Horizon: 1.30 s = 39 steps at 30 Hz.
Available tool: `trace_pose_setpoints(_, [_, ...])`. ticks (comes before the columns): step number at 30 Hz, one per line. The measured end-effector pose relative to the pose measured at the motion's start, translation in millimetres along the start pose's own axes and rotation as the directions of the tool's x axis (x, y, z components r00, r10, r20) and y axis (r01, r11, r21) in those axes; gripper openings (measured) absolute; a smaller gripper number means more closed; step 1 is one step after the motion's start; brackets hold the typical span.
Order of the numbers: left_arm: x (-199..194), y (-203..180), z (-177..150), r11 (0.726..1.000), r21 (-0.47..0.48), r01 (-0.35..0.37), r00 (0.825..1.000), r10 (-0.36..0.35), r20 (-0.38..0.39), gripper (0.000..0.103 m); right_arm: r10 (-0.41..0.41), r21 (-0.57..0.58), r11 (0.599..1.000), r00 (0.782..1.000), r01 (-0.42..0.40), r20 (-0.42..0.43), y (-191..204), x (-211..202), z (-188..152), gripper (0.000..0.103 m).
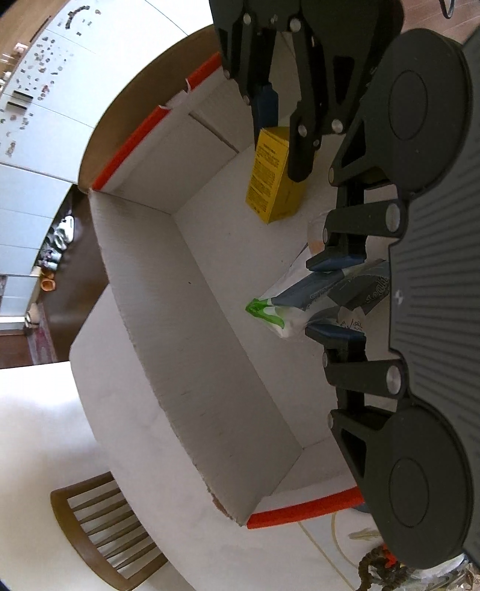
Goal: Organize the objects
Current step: 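Carry the yellow box and white bag into the red box and release both, then withdraw both grippers from the red box back to the mat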
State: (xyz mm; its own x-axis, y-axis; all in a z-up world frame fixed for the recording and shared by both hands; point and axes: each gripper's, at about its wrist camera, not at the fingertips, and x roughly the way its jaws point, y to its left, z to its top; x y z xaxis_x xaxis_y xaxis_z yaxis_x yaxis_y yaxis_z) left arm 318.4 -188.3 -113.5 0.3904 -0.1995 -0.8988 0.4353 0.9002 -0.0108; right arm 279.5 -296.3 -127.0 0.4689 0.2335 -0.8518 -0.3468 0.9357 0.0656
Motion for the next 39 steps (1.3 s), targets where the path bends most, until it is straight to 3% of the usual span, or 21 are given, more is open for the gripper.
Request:
trace_pose_setpoints(8, [12.4, 5.9, 4.5, 1.0, -0.018, -0.01, 0.999, 0.009, -0.031, 0.033, 0.003, -0.007, 1.0, 0.999, -0.003, -0.053, -0.3, 8.3, 0.9, 0.029])
trace_pose_setpoints(16, [7.6, 8.1, 2.0, 0.999, -0.037, -0.019, 1.0, 0.019, -0.016, 0.039, 0.002, 0.011, 1.0, 0.998, -0.001, -0.068, -0.7, 12.2, -1.9, 0.03])
trace_pose_setpoints(21, [-3.2, 10.5, -2.3, 0.999, -0.051, -0.019, 1.0, 0.02, 0.01, 0.043, -0.002, 0.015, 1.0, 0.999, 0.002, -0.047, -1.7, 2.9, -2.9, 0.032])
trace_pose_setpoints(24, [-9.0, 11.5, -5.3, 0.998, -0.055, -0.017, 1.0, 0.018, 0.022, 0.056, -0.001, 0.019, 1.0, 0.999, 0.002, -0.039, -0.1, -2.9, -5.8, 0.036])
trace_pose_setpoints(29, [-15.6, 13.6, -9.4, 0.998, -0.058, -0.02, 0.999, 0.022, 0.035, 0.062, 0.002, 0.026, 1.0, 1.0, -0.002, -0.019, 0.1, -14.6, -8.3, 0.038])
trace_pose_setpoints(39, [-56.6, 18.4, -22.4, 0.994, -0.106, 0.011, 0.987, 0.006, 0.159, 0.062, 0.033, 0.036, 0.999, 0.995, -0.036, 0.09, 1.7, -60.9, -6.4, 0.041])
